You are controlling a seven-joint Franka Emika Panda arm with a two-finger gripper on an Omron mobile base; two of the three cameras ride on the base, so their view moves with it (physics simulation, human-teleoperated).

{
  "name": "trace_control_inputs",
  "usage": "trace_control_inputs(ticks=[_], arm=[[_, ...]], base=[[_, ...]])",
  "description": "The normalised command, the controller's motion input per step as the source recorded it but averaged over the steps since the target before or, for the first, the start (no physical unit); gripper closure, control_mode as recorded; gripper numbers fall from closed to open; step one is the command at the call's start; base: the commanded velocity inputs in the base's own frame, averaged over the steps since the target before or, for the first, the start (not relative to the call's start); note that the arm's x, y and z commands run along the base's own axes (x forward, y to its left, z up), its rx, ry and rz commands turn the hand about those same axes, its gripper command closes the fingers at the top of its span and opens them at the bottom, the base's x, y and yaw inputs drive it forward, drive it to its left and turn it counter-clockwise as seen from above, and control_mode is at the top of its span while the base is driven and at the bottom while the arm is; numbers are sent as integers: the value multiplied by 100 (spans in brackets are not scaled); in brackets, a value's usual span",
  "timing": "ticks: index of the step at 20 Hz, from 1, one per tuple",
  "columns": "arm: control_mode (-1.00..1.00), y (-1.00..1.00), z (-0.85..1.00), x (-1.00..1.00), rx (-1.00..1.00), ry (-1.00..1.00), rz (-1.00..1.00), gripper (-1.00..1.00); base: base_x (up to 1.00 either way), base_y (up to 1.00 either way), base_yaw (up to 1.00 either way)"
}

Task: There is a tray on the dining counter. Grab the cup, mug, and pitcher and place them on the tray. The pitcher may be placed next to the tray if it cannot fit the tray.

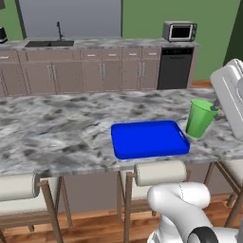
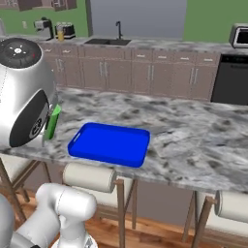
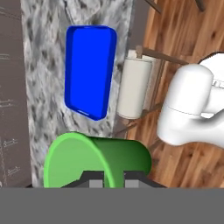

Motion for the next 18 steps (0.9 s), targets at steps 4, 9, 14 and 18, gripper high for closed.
trace_control_inputs(ticks=[4,9,14,18], arm=[[100,0,0,0,0,0,0,100],[100,0,0,0,0,0,0,100],[-100,3,-2,16,0,4,-5,100],[-100,17,-13,59,0,10,-5,100]], base=[[57,0,-6],[34,0,-15],[22,2,-8],[0,0,0]])
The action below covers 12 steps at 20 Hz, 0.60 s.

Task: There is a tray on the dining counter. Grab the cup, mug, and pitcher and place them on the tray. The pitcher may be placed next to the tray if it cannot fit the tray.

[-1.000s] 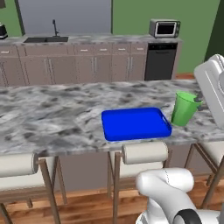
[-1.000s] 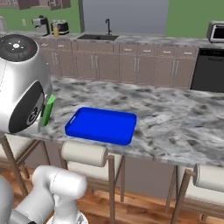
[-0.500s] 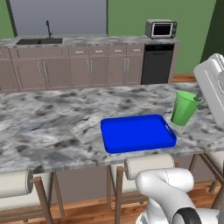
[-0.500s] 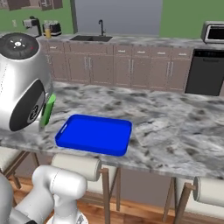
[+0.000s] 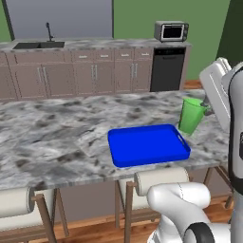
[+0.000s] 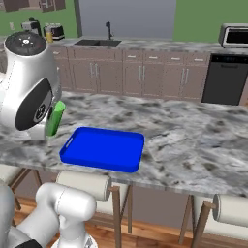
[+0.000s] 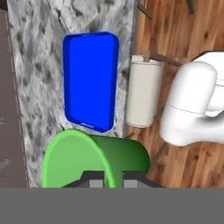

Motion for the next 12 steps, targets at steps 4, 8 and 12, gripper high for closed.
trace_control_inputs(ticks=[4,8,12], arm=[[-100,14,-23,66,0,11,0,100],[-100,9,-39,62,0,10,0,100],[-100,16,-53,37,-1,2,1,100]], base=[[0,0,0],[0,0,0],[0,0,0]])
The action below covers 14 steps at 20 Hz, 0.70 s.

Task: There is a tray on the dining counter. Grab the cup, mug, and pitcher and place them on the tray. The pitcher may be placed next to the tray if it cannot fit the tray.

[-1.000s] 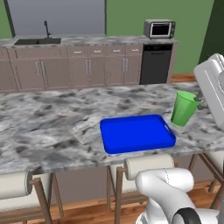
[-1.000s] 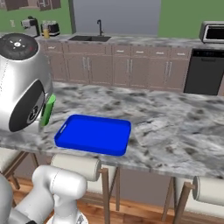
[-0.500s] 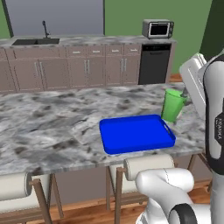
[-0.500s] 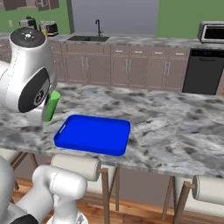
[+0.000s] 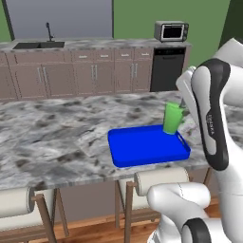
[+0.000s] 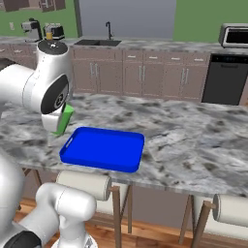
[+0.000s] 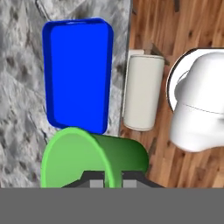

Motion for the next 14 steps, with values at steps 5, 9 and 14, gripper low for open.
trace_control_inputs(ticks=[5,9,14], arm=[[-100,27,-39,12,-4,0,2,100],[-100,19,-15,10,-4,-1,3,100],[-100,1,-4,16,0,0,4,100]], base=[[0,0,0],[0,0,0],[0,0,0]])
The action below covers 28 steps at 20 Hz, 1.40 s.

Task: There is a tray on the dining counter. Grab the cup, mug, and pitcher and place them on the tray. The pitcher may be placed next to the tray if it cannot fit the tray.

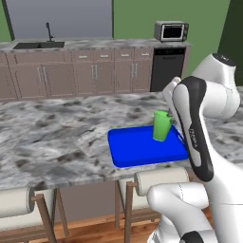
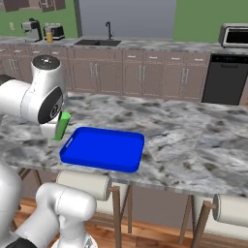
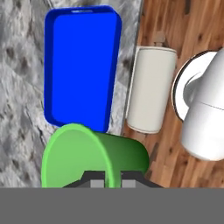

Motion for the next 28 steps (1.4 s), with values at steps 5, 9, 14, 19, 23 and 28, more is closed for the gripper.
trace_control_inputs(ticks=[5,9,14,19,23,28], arm=[[-100,0,-1,20,0,0,5,100],[-100,0,-16,23,0,0,5,100],[-100,0,-29,28,-5,0,4,100],[-100,2,-22,15,-9,0,4,100],[-100,0,-25,4,-9,0,4,100],[-100,0,-26,0,-6,0,4,100]], base=[[0,0,0],[0,0,0],[0,0,0],[0,0,0],[0,0,0],[0,0,0]])
